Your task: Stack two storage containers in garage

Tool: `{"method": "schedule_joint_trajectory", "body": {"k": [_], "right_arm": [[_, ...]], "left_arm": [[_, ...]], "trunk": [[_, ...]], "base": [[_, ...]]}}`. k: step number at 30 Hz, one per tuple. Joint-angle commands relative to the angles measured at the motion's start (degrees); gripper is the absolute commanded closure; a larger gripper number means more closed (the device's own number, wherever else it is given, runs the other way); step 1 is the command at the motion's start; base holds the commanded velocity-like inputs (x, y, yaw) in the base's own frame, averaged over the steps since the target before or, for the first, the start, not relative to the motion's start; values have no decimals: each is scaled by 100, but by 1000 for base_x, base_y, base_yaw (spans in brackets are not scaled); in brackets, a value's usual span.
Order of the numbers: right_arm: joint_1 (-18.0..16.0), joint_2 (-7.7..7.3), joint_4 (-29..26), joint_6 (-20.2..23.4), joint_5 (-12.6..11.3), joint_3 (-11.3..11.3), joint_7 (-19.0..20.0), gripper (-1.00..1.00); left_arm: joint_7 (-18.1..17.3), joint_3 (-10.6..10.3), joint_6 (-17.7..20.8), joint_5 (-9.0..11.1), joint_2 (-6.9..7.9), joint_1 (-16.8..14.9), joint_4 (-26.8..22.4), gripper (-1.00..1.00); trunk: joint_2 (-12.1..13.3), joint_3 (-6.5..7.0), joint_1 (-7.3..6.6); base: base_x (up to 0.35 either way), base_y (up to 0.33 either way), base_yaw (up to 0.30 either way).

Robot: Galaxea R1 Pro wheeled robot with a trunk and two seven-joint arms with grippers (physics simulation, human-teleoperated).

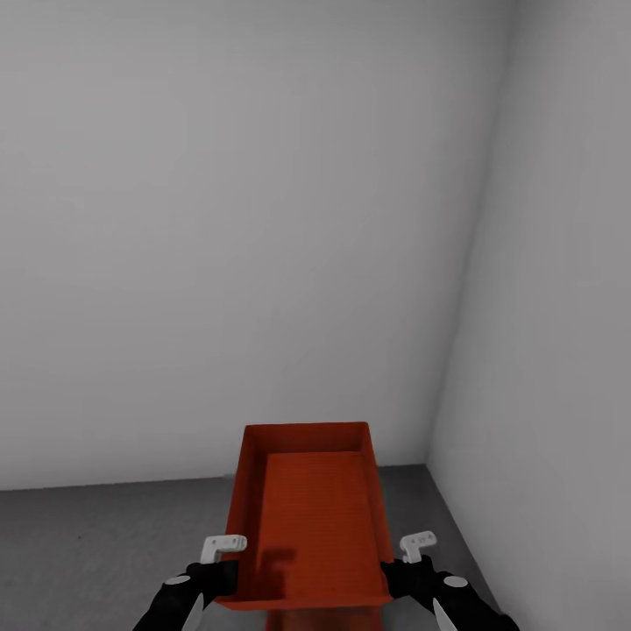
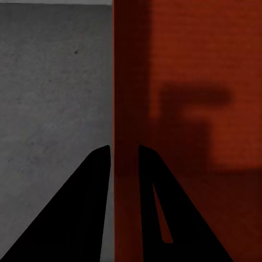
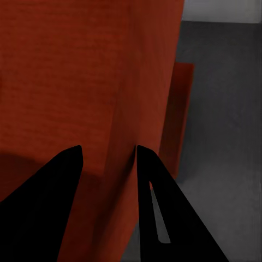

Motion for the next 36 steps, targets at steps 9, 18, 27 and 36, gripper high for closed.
{"method": "schedule_joint_trajectory", "body": {"k": [9,18,27,36], "right_arm": [[-1,-5,-24,-33,-55,145,569,100],[-1,-5,-24,-33,-60,141,569,100],[-1,-5,-24,-33,-63,144,569,100],[-1,-5,-24,-33,-62,140,569,100]], "left_arm": [[160,52,34,-141,114,-4,-1,100],[160,55,34,-141,121,-4,-1,100],[160,56,34,-141,109,-4,-1,100],[160,57,34,-141,116,-4,-1,100]], "trunk": [[-8,-10,5],[-8,-10,5],[-8,-10,5],[-8,-10,5]], "base": [[309,-147,0],[175,-124,0],[1,10,-204],[0,248,-16]]}}
